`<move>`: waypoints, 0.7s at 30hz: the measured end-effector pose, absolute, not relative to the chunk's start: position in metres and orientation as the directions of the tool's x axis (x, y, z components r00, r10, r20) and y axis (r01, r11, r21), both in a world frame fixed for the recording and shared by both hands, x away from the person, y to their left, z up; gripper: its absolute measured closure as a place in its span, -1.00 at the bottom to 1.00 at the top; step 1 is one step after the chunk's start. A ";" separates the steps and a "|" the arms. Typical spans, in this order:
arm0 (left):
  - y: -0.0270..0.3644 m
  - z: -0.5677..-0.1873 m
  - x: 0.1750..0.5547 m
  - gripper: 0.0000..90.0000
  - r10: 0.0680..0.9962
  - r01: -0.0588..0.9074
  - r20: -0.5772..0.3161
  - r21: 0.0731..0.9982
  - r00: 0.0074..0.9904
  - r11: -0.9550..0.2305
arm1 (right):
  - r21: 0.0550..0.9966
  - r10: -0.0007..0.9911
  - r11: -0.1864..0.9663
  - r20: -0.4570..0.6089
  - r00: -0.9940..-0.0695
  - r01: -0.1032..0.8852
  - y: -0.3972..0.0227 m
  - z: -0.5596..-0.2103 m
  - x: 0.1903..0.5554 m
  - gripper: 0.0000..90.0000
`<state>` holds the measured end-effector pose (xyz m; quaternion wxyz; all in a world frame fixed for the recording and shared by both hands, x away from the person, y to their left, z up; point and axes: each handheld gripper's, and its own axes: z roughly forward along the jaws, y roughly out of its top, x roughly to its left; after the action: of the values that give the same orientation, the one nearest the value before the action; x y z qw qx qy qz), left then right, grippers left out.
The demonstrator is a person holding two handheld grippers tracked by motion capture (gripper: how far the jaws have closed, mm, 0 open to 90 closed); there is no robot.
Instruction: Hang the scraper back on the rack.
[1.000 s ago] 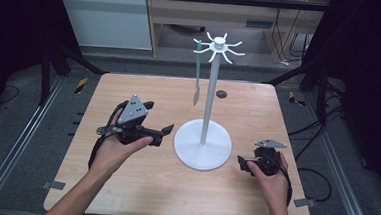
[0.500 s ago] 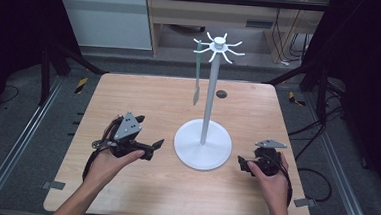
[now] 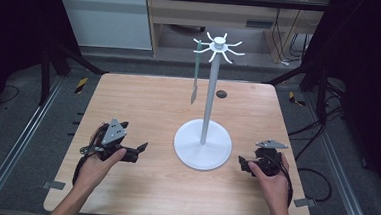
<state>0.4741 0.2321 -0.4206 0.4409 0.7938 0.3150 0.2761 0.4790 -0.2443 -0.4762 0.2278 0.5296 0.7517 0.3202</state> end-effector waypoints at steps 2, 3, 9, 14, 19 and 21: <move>0.240 -0.427 0.475 -0.92 0.754 0.271 0.160 0.869 0.637 -0.414 | 0.723 0.943 0.231 0.001 -0.334 0.652 -0.244 -0.476 0.479 -0.84; 0.244 -0.430 0.476 -0.92 0.760 0.278 0.156 0.869 0.630 -0.409 | 0.721 0.942 0.230 0.002 -0.334 0.653 -0.245 -0.477 0.479 -0.84; 0.264 -0.442 0.480 -0.91 0.793 0.313 0.145 0.865 0.592 -0.392 | 0.720 0.943 0.224 0.009 -0.332 0.656 -0.246 -0.477 0.479 -0.84; 0.274 -0.450 0.479 -0.91 0.797 0.332 0.167 0.845 0.581 -0.419 | 0.717 0.944 0.224 0.008 -0.330 0.660 -0.246 -0.477 0.479 -0.84; 0.281 -0.460 0.479 -0.91 0.795 0.376 0.156 0.816 0.587 -0.438 | 0.716 0.944 0.226 0.006 -0.330 0.660 -0.246 -0.478 0.479 -0.84; 0.283 -0.464 0.480 -0.91 0.797 0.408 0.136 0.801 0.589 -0.438 | 0.716 0.943 0.228 0.007 -0.333 0.660 -0.247 -0.478 0.479 -0.84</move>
<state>0.4804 0.2834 -0.4642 0.3766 0.8078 0.3729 0.2582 0.4794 -0.2465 -0.4775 0.2216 0.5332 0.7517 0.3189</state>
